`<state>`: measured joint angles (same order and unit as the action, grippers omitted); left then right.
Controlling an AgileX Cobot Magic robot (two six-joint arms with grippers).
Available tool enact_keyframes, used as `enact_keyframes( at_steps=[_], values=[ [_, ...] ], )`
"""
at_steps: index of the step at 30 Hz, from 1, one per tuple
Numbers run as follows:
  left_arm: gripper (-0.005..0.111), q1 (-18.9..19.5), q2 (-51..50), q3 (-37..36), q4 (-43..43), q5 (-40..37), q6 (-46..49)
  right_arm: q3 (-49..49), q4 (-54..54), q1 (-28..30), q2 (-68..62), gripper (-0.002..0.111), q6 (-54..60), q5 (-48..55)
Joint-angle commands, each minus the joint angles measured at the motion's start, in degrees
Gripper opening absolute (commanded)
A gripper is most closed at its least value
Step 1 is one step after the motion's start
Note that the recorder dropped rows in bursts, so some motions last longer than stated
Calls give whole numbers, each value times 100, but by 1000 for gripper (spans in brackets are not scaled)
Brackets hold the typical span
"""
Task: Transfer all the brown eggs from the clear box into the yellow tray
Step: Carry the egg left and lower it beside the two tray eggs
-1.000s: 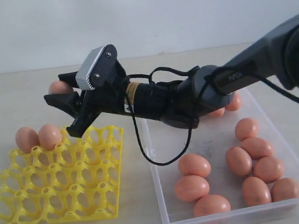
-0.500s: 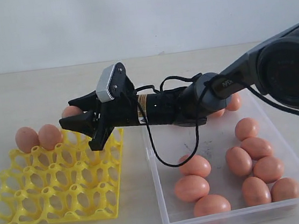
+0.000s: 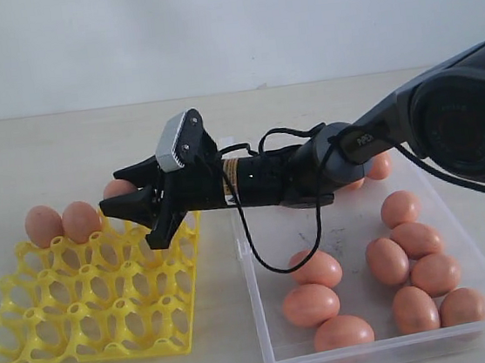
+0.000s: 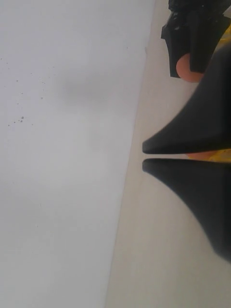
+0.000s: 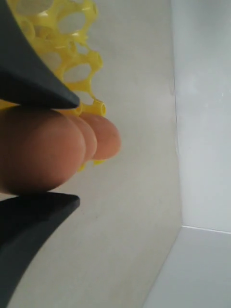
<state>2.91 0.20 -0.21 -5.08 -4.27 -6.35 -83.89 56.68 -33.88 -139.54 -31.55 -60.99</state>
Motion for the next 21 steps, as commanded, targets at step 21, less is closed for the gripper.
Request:
enact_keyframes(
  at_steps=[21],
  values=[
    [4,-33,-20,21,-4,29,-7,-212,211,-22,-2,0,61,171]
  ],
)
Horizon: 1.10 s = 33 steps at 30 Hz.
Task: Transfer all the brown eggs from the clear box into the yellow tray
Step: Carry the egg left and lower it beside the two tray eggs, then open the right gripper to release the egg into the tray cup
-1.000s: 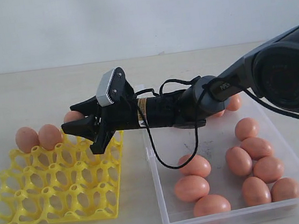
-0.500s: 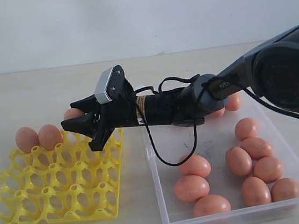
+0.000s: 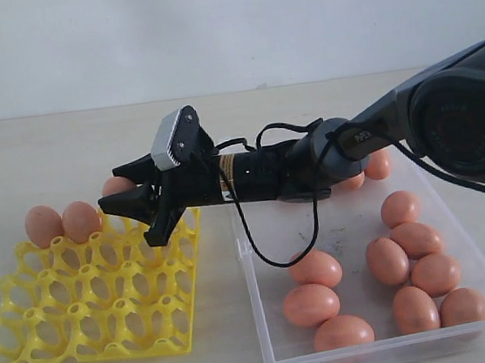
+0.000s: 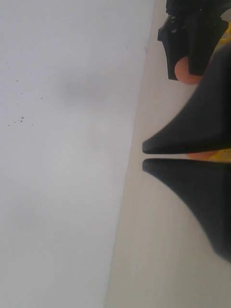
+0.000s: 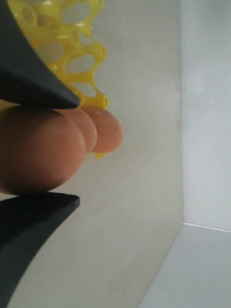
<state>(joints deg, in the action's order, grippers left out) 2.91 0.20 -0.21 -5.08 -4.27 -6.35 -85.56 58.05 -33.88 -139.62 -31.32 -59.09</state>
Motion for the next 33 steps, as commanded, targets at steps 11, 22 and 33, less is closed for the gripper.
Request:
enact_keyframes(
  at_steps=[11,22,33],
  values=[
    [4,-33,-20,21,-4,29,-7,-116,-33,-163,7,0,36,377],
    [4,-33,-20,21,-4,29,-7,-116,-60,-215,7,0,-33,444],
    [4,-33,-20,21,-4,40,-7,-116,-110,-215,7,2,-75,814]
  ],
)
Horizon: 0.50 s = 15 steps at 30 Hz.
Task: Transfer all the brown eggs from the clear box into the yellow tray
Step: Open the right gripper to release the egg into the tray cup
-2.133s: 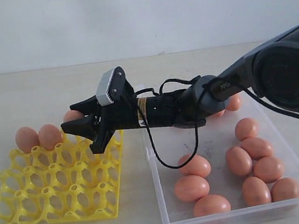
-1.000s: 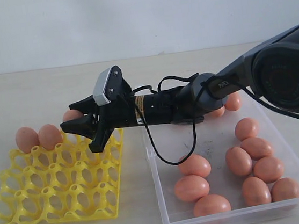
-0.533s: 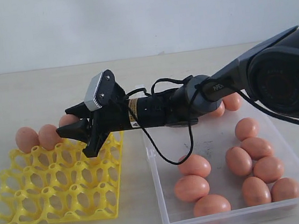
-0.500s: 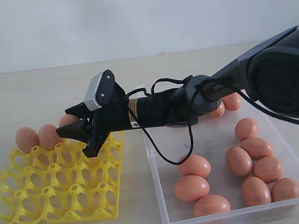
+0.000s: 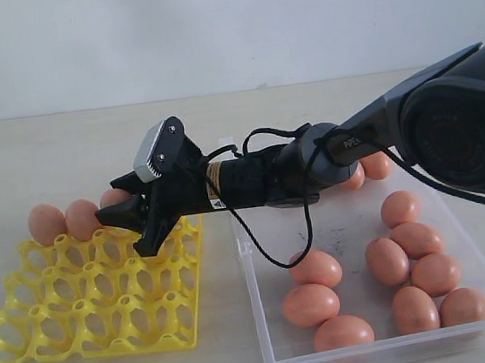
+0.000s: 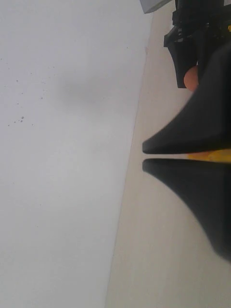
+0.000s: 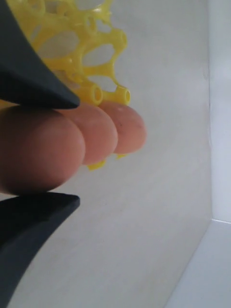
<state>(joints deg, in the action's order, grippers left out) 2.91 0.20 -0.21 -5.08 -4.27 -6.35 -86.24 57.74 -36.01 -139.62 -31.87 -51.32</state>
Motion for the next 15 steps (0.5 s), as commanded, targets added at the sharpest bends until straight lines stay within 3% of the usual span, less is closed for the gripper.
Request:
enact_keyframes(
  at_steps=[1,10,15],
  values=[
    [4,-33,-20,21,-4,40,-7,-49,-109,-2,7,4,-19,38],
    [4,-33,-20,21,-4,40,-7,-49,-171,-2,7,41,-72,24],
    [4,-33,-20,21,-4,40,-7,-49,-171,-2,7,51,-75,24]
  ],
)
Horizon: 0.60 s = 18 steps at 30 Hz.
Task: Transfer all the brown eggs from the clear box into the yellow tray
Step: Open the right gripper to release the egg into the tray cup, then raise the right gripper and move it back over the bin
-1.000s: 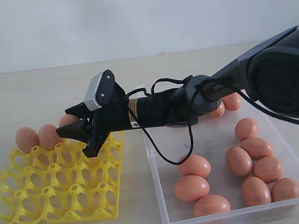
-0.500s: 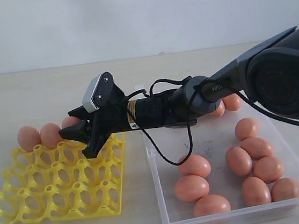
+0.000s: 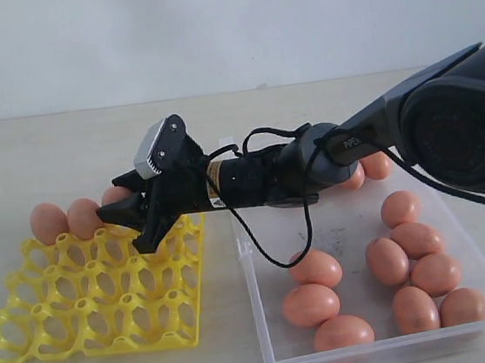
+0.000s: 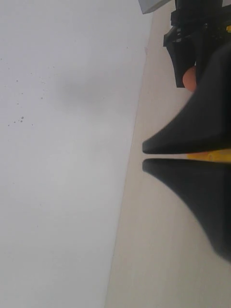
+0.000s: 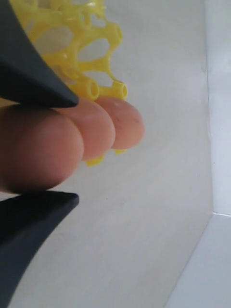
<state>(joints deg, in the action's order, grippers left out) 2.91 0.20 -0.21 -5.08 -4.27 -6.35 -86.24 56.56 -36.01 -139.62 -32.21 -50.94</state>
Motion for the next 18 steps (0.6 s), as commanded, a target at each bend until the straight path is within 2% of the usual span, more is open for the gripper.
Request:
enact_keyframes(
  at_steps=[1,9,13,15,16,18],
  values=[
    [4,-33,-20,21,-4,40,-7,-49,-54,-2,7,51,-42,-13],
    [4,-33,-20,21,-4,40,-7,-49,-54,9,107,50,-96,-129],
    [4,-33,-20,21,-4,40,-7,-49,239,17,648,47,-826,45],
    [4,-33,-20,21,-4,40,-7,-38,1120,17,991,25,-1038,422],
    [4,-33,-20,21,-4,40,-7,-38,1784,17,1215,-1,-1558,452],
    [4,-33,-20,21,-4,40,-7,-38,2768,17,1539,0,-2590,463]
  ],
)
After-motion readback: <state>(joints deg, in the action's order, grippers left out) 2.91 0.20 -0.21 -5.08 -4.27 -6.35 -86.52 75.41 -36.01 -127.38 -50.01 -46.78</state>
